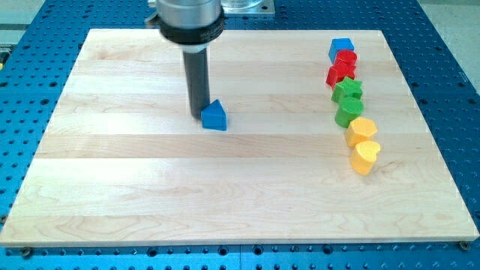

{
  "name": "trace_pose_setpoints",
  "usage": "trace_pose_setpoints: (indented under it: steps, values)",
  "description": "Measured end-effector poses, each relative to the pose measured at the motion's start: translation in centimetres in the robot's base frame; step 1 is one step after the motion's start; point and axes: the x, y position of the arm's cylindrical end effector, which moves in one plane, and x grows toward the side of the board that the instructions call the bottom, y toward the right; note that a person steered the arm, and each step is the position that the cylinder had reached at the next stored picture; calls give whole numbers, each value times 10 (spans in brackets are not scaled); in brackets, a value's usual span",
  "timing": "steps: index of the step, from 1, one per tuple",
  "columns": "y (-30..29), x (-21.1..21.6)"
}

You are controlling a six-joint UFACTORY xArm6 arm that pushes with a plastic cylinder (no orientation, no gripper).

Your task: Drag the triagle at the left side of the yellow blocks

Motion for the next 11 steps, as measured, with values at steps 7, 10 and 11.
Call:
trace_pose_setpoints:
  steps: [7,10,11]
  values:
    - [4,13]
    - [168,74]
    - [151,67]
